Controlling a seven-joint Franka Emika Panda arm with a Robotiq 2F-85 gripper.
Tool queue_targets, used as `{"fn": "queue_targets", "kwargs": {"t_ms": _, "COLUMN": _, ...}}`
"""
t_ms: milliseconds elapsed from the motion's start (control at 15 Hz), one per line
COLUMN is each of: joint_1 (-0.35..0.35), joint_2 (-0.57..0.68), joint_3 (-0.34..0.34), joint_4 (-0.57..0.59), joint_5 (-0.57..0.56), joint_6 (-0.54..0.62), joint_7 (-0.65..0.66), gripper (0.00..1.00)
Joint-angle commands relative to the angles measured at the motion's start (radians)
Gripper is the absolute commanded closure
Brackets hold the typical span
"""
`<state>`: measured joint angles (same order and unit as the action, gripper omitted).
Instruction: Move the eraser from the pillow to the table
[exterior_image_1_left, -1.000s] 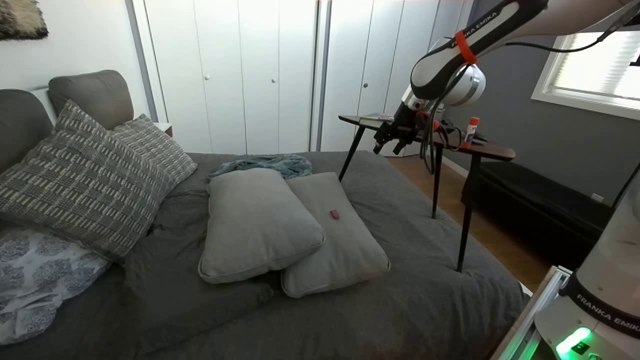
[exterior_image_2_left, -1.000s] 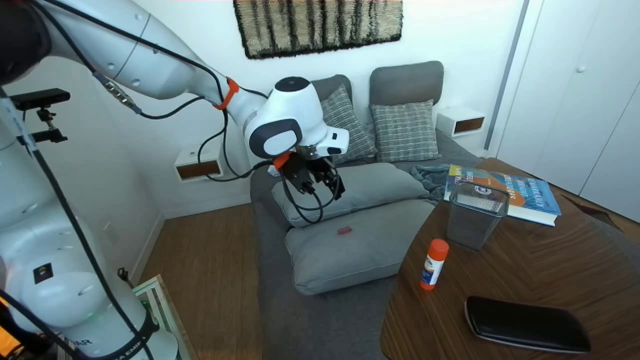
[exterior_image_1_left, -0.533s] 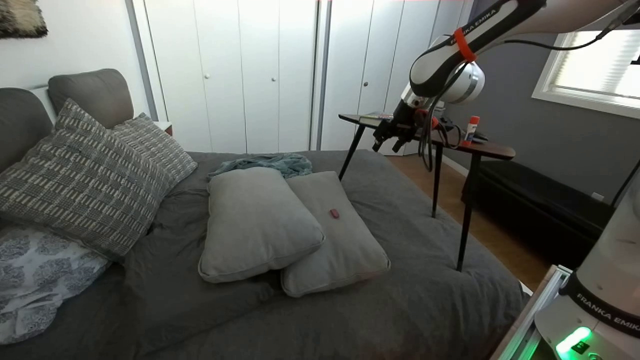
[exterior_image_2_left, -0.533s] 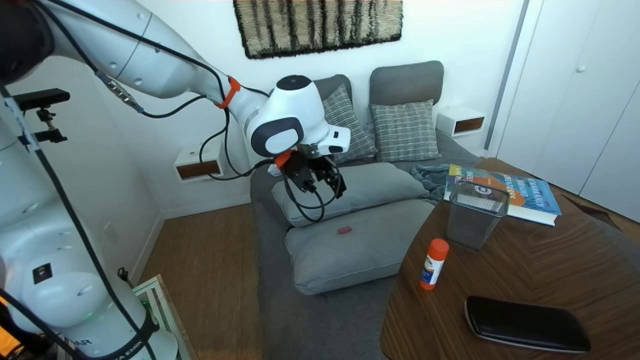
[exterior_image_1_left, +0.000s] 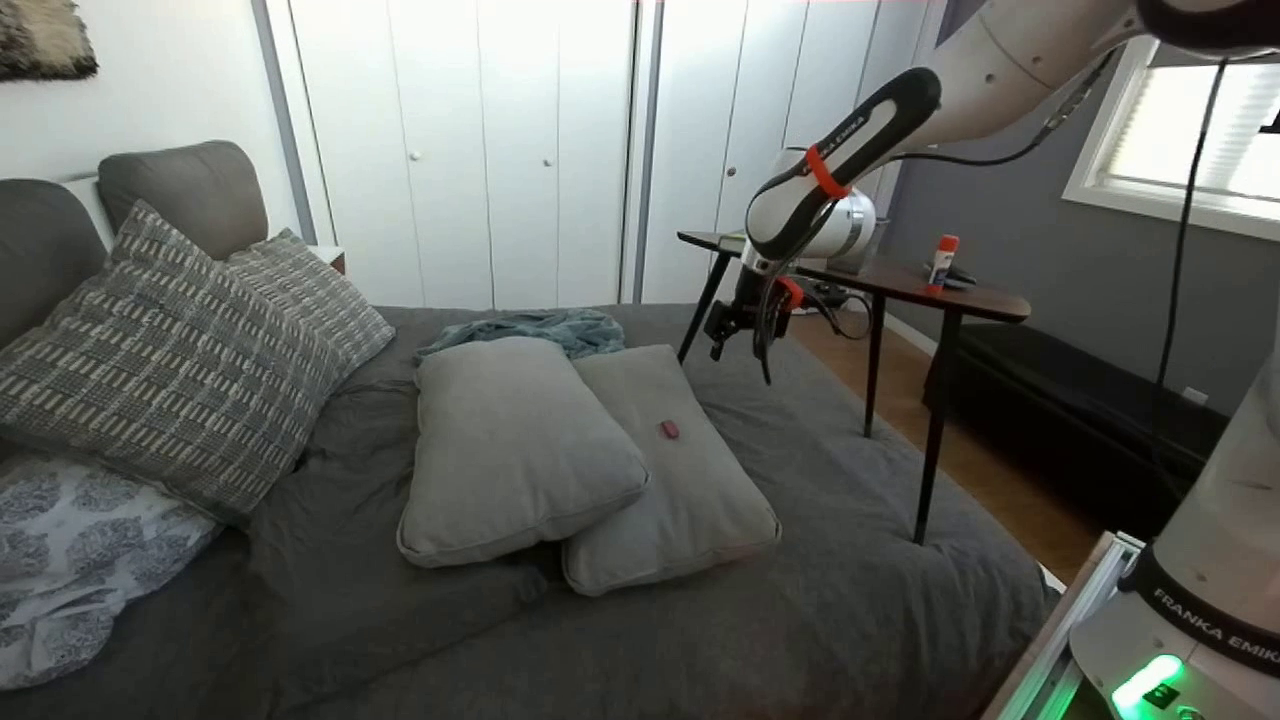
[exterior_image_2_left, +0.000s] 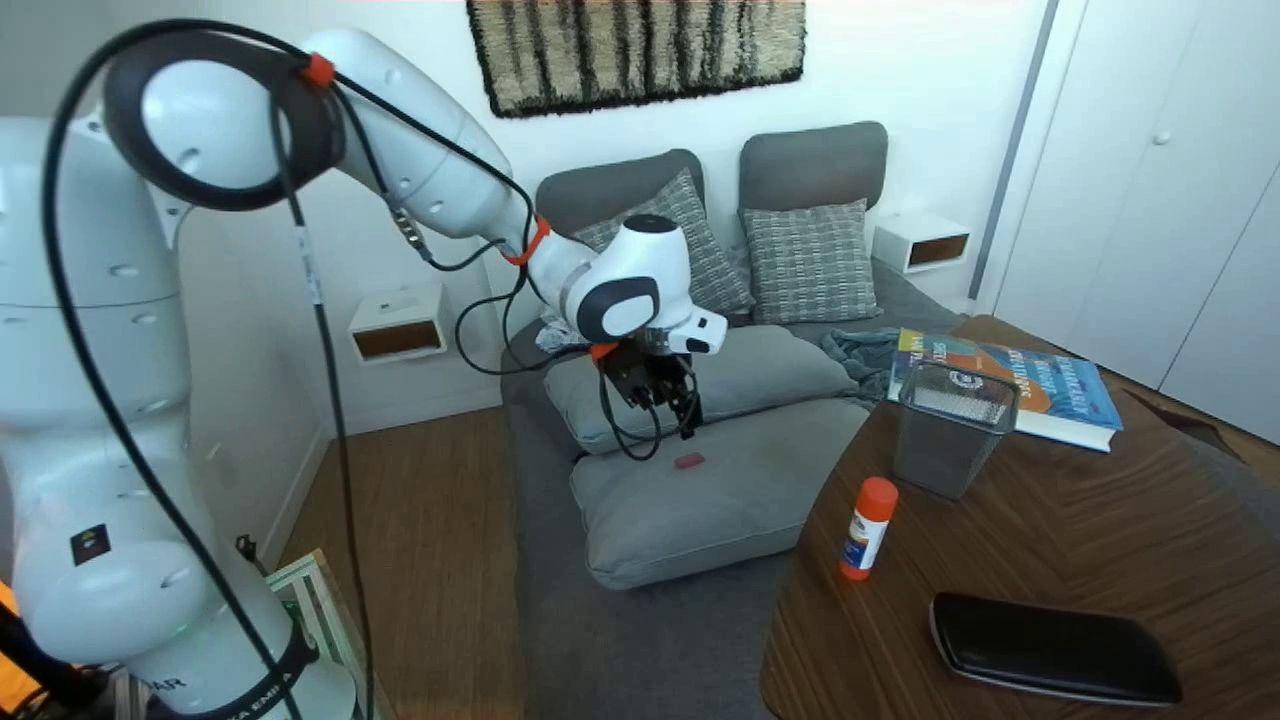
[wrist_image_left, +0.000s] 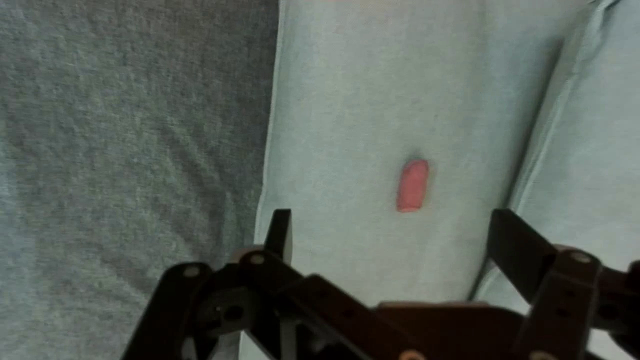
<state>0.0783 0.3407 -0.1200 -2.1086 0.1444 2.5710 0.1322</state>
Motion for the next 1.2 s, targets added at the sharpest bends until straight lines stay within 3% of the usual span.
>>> {"fn": "queue_targets", "kwargs": {"t_ms": 0, "joint_1": 0.031, "joint_2": 0.231, "joint_3": -0.020, "joint_4": 0.252, "joint_5": -0.141, "joint_6": -0.094, "joint_7": 0.191, "gripper": 0.00}}
{"fn": "queue_targets", "kwargs": {"t_ms": 533, "joint_1": 0.042, "joint_2": 0.526, "joint_3": 0.026, "joint_4": 0.617, "joint_5": -0.129, "joint_6": -0.341, "joint_7": 0.228, "gripper": 0.00}}
{"fn": "queue_targets", "kwargs": {"t_ms": 867, "joint_1": 0.024, "joint_2": 0.653, "joint_3": 0.051, "joint_4": 0.759, "joint_5": -0.116, "joint_6": -0.342, "joint_7": 0.182, "gripper": 0.03}}
{"fn": "queue_targets", "kwargs": {"t_ms": 1133, "joint_1": 0.016, "joint_2": 0.720, "joint_3": 0.072, "joint_4": 0.847, "joint_5": -0.105, "joint_6": -0.343, "joint_7": 0.158, "gripper": 0.15}}
